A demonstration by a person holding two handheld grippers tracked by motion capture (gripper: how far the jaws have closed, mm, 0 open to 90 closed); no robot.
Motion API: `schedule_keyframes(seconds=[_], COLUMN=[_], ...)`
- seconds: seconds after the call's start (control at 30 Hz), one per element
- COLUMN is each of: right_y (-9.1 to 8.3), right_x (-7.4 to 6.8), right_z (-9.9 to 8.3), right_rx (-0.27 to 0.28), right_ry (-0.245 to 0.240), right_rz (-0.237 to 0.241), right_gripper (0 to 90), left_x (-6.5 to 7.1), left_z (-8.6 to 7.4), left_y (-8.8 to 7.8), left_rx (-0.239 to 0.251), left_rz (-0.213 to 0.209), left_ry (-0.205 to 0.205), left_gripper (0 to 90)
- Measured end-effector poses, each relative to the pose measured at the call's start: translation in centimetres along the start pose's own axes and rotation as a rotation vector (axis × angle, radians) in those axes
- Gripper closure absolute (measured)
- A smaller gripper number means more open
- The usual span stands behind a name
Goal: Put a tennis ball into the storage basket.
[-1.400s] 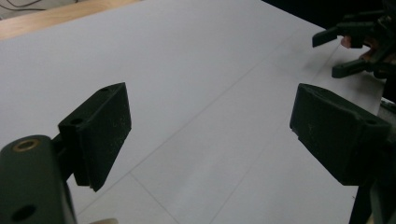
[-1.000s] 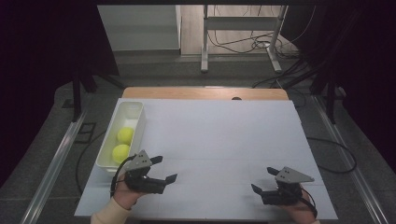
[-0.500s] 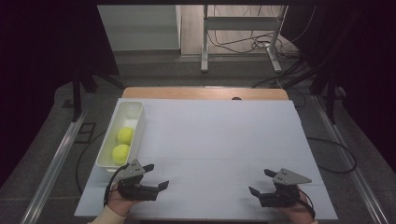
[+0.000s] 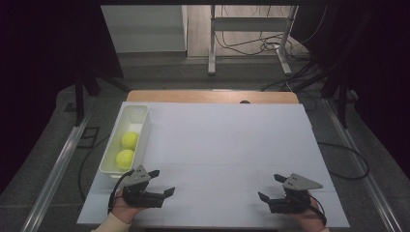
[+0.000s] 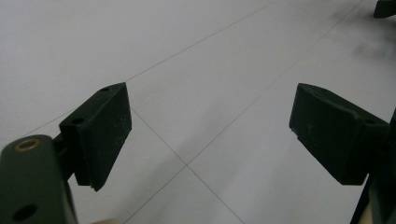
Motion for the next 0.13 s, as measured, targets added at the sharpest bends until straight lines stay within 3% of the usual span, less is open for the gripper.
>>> schedule_keyframes(seconds=[0.13], right_y=[0.04], right_x=[0.01], right_z=[0.03], right_rx=[0.001], right_ry=[-0.002], right_rz=[0.000], right_gripper=[12.7], left_x=[-0.17], left_z=[-0.06], left_y=[0.09], left_rx=[-0.002], left_rz=[0.001], left_ry=[-0.004], left_gripper=[13.7])
Point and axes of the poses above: each handheld gripper's, and its own axes: y roughly forward along the jaws, z roughly out of its top, x roughly to its right, the point moved 9 cm from there along y, roughly forward along the jaws, and after that the axes turned 13 degrees about -y, right-handed, at the moved point
